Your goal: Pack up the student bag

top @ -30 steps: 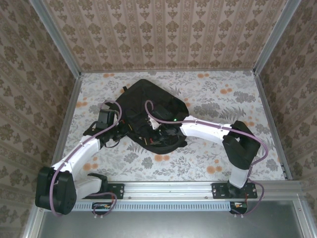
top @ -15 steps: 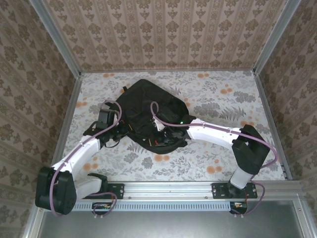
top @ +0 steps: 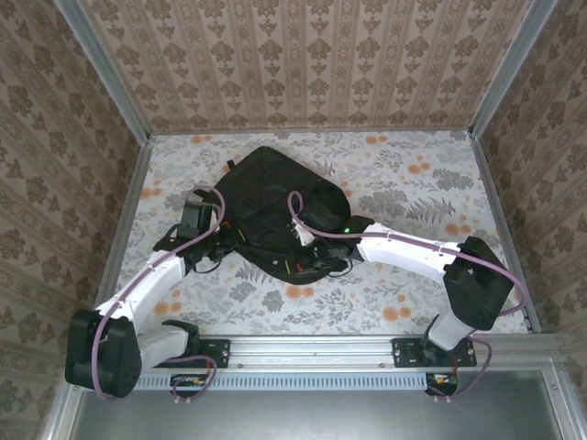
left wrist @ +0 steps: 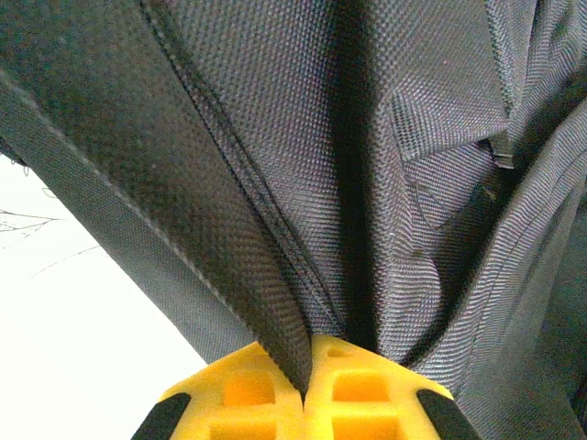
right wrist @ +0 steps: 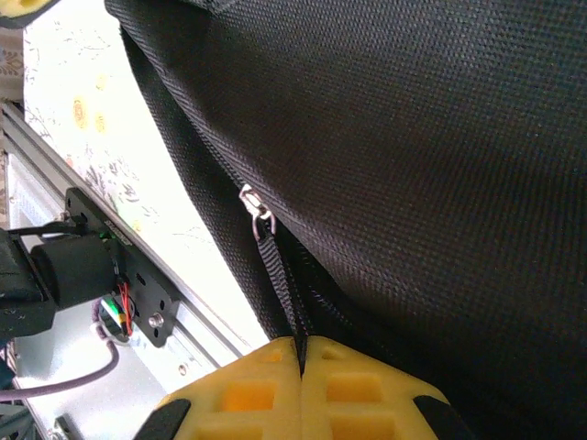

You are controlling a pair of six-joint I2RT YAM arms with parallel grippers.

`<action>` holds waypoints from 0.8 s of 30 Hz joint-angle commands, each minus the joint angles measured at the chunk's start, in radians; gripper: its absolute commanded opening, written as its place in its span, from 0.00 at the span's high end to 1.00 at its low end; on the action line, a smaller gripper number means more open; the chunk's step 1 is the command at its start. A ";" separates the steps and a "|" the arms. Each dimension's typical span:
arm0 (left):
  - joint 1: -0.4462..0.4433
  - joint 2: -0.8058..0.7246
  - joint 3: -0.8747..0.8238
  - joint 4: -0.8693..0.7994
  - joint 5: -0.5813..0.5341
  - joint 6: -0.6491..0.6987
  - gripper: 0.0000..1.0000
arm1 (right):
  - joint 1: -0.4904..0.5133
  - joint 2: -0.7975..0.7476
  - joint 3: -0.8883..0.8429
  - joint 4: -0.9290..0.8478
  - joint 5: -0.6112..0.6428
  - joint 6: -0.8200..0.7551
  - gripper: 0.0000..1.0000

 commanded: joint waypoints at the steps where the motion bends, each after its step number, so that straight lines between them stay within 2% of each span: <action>1: 0.024 -0.036 0.050 -0.029 -0.069 0.034 1.00 | -0.003 -0.042 -0.023 -0.074 -0.002 -0.031 1.00; 14: 0.034 -0.028 0.083 -0.099 -0.107 0.070 1.00 | -0.005 -0.081 -0.016 -0.136 0.017 -0.072 1.00; 18: 0.034 0.003 0.121 -0.147 -0.120 0.089 1.00 | 0.001 -0.048 0.020 -0.144 -0.022 -0.090 1.00; 20: 0.037 0.042 0.149 -0.159 -0.088 0.089 1.00 | 0.020 -0.020 0.054 -0.141 -0.031 -0.100 1.00; 21: 0.039 0.060 0.161 -0.162 -0.064 0.081 0.99 | 0.030 -0.005 0.074 -0.144 -0.030 -0.102 1.00; 24: 0.045 0.122 0.236 -0.182 0.014 0.092 0.87 | 0.046 0.040 0.126 -0.124 -0.052 -0.088 1.00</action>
